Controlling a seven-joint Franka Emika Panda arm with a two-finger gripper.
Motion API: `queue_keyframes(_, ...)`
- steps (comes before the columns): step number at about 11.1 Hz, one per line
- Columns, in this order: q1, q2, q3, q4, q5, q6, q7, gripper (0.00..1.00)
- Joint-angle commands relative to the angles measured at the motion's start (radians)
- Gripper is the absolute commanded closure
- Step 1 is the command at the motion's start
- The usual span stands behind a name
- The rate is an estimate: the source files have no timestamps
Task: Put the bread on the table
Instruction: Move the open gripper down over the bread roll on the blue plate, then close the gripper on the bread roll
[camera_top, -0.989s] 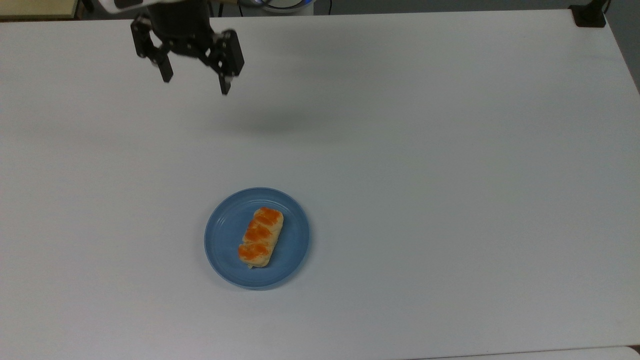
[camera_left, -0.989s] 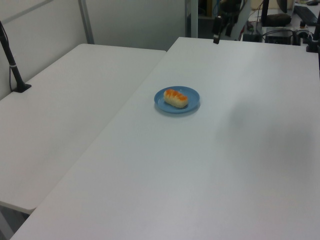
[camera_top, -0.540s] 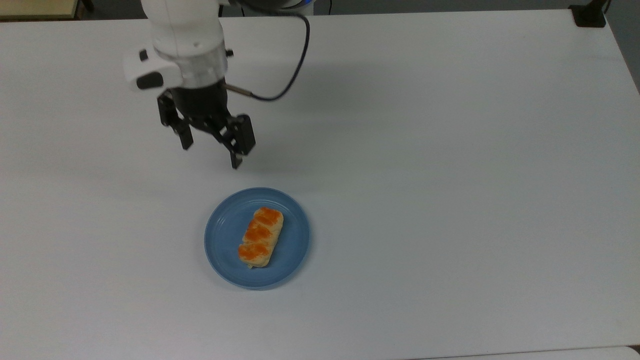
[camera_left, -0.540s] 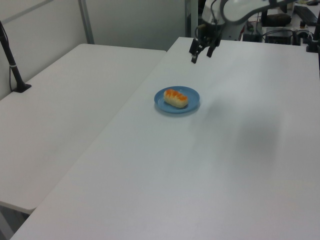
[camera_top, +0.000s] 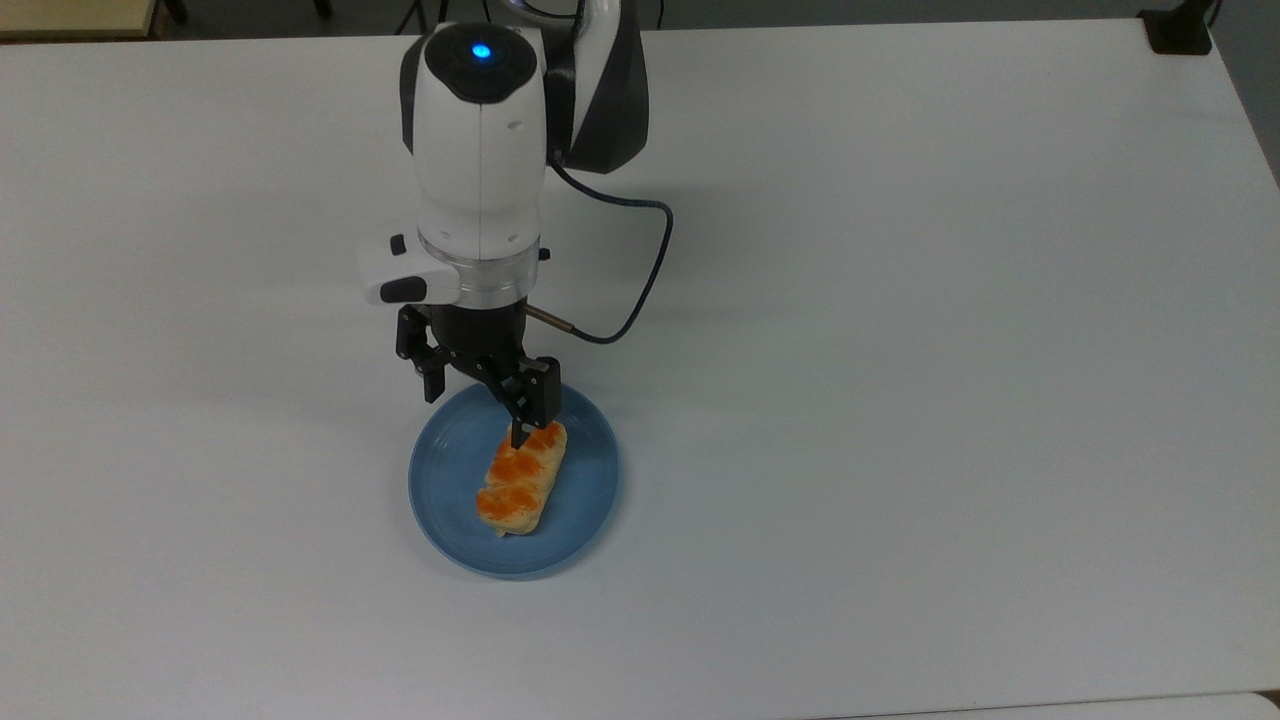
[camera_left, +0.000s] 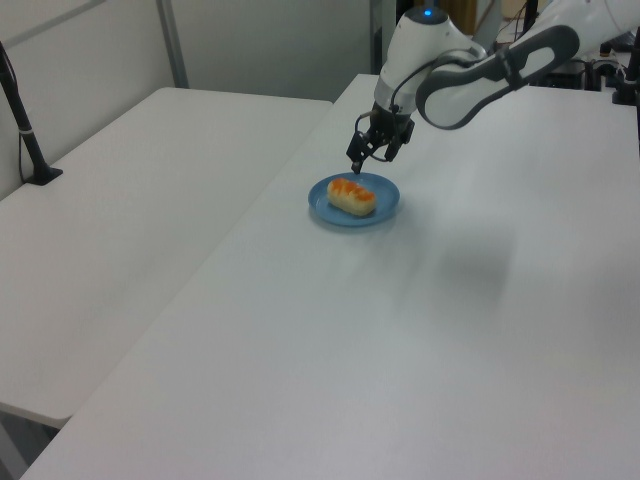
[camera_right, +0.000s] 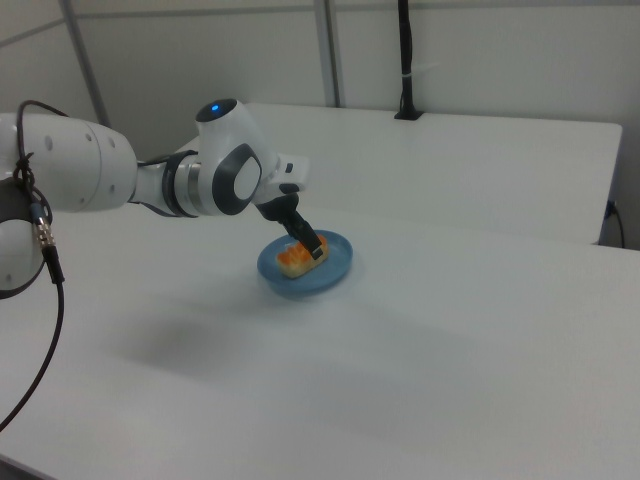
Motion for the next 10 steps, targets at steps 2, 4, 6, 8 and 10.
queue_keyframes(2, 0.004, 0.060, 0.012, 0.047, -0.040, 0.022, 0.054, 0.00)
queue_keyframes(4, 0.005, 0.072, 0.025, 0.052, -0.041, 0.025, 0.086, 0.00)
queue_keyframes(6, 0.004, 0.086, 0.045, 0.052, -0.047, 0.029, 0.100, 0.00)
queue_keyframes(8, 0.007, 0.113, 0.047, 0.050, -0.063, 0.083, 0.125, 0.00)
queue_keyframes(10, 0.007, 0.118, 0.049, 0.049, -0.135, 0.082, 0.126, 0.43)
